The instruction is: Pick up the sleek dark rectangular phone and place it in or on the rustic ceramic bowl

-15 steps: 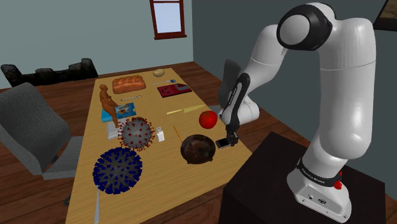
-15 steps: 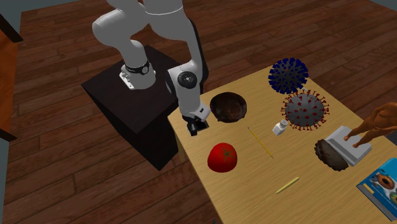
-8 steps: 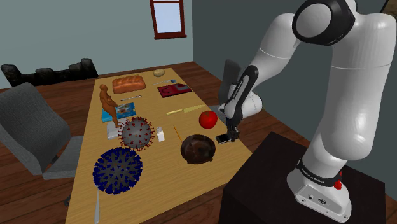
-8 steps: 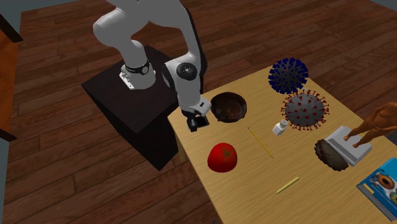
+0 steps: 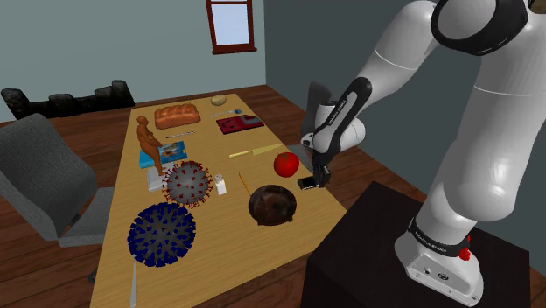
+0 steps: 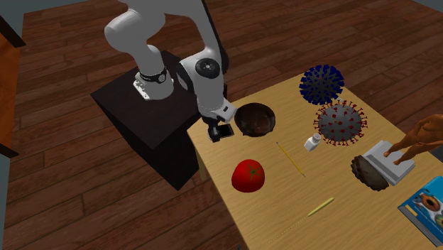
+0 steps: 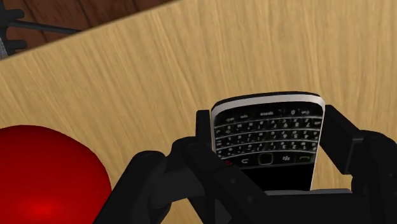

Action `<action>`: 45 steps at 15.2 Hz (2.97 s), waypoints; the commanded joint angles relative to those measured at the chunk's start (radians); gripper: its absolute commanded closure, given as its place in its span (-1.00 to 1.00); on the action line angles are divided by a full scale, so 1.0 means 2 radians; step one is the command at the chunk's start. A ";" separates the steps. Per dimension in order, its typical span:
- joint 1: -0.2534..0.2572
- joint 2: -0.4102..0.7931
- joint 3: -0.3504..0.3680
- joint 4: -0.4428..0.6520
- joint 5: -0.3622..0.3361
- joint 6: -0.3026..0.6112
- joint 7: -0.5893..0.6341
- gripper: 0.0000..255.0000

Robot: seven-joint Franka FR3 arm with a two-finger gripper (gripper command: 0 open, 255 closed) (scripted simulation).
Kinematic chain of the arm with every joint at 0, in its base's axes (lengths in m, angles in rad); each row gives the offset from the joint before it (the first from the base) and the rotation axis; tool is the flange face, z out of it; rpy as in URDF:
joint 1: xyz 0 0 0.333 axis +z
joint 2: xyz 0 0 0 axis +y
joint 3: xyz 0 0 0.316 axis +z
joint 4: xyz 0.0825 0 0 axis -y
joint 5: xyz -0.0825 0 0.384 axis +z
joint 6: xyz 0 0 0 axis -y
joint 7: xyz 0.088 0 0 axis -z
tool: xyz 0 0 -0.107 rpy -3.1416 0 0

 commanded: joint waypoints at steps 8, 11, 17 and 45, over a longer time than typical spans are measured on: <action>0.002 -0.078 -0.014 -0.003 -0.061 -0.071 0.045 1.00; 0.000 -0.102 -0.013 -0.001 -0.074 -0.096 0.055 1.00; 0.020 -0.107 0.012 0.022 -0.071 -0.124 0.098 1.00; 0.079 0.062 0.084 0.119 -0.024 -0.053 0.188 1.00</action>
